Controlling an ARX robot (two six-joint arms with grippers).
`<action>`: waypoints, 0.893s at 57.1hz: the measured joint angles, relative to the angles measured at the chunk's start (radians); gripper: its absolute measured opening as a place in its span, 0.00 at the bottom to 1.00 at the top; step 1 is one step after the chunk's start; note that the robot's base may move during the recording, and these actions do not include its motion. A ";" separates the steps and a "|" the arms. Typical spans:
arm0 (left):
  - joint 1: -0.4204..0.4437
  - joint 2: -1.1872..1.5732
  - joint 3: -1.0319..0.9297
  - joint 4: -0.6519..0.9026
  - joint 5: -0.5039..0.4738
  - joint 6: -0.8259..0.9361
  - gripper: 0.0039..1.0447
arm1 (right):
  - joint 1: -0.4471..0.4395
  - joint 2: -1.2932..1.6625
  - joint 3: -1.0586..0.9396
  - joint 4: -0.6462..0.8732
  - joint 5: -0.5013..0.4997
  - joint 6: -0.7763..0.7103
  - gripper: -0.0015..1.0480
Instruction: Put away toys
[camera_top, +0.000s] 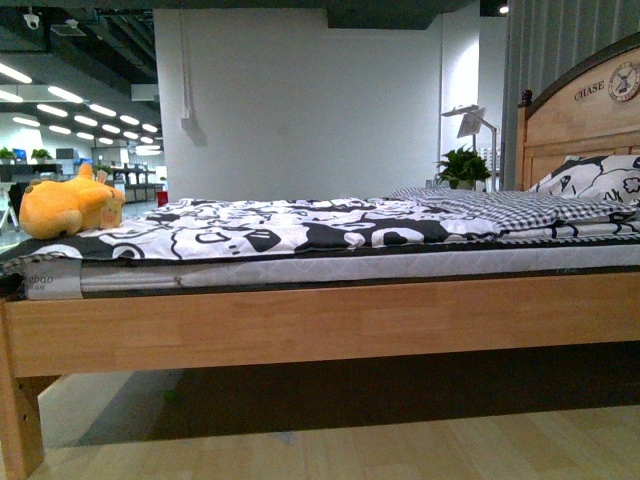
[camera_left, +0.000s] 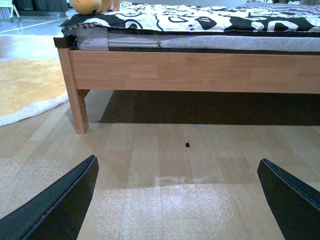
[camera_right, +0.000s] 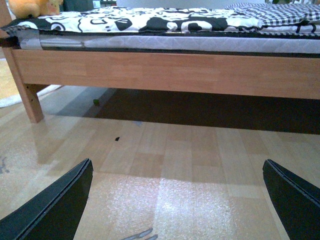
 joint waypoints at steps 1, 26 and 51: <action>0.000 0.000 0.000 0.000 0.000 0.000 0.95 | 0.000 0.000 0.000 0.000 0.000 0.000 1.00; 0.000 0.000 0.000 0.000 0.000 0.000 0.95 | 0.000 0.000 0.000 0.000 0.000 0.000 1.00; 0.000 0.000 0.000 0.000 0.000 0.000 0.95 | 0.000 0.000 0.000 0.000 0.000 0.000 1.00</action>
